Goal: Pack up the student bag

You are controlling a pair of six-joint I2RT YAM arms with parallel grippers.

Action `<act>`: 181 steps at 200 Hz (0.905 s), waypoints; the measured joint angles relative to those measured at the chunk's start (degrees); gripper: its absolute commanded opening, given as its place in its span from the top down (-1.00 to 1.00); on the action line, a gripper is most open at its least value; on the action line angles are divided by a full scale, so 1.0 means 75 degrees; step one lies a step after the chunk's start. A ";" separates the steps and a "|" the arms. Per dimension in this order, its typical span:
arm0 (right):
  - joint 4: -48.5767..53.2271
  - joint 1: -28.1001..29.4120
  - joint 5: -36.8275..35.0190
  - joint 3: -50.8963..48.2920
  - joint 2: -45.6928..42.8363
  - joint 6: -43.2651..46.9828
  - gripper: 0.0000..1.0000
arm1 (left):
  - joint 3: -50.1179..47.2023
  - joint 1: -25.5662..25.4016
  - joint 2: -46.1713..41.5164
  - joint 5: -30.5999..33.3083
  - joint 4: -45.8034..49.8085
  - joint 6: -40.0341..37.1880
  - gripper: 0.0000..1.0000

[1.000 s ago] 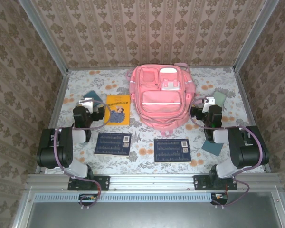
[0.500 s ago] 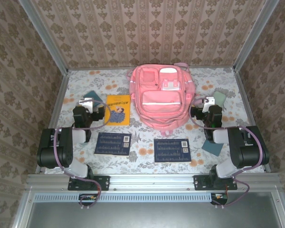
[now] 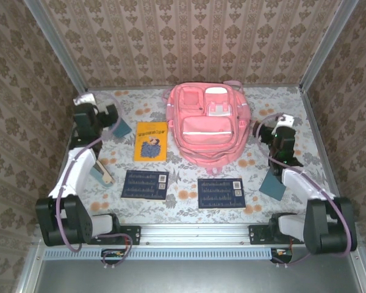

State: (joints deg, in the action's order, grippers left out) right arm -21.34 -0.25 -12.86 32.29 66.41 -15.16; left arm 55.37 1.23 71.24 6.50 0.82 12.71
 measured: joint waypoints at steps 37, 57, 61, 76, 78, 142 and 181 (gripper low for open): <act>0.1909 -0.0032 -0.0210 0.1107 -0.0726 -0.1413 -0.99 | 0.0364 -0.0207 -0.0568 -0.0388 0.1585 0.0901 -1.00; 0.2664 0.0280 -0.0029 0.1128 -0.0708 -0.1923 -0.99 | 0.0472 -0.0915 -0.0458 -0.0385 0.2369 0.1137 -1.00; 0.2783 0.0376 0.0003 0.1128 -0.0688 -0.1996 -0.99 | 0.0501 -0.1145 -0.0428 -0.0382 0.2524 0.1183 -1.00; 0.3171 0.0787 0.0090 0.1131 -0.0618 -0.2072 -0.99 | 0.0641 -0.1993 -0.0300 -0.0309 0.2917 0.1358 -1.00; 0.3220 0.0842 0.0099 0.1134 -0.0612 -0.2075 -0.99 | 0.0662 -0.2072 -0.0286 -0.0291 0.2952 0.1367 -1.00; 0.3745 0.1241 0.0256 0.1227 -0.0545 -0.2238 -0.99 | 0.1003 -0.5082 0.1690 -0.0303 0.3217 0.3136 -0.78; 0.3914 0.1402 0.0405 0.1515 -0.0303 -0.2206 -0.99 | 0.1326 -0.5467 0.3238 -0.0787 0.3305 0.3972 -0.66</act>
State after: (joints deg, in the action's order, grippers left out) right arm 8.01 10.26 -9.82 43.66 64.14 -31.70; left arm 65.32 -39.77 95.53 0.60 25.61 42.50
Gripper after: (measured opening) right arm 0.996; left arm 0.839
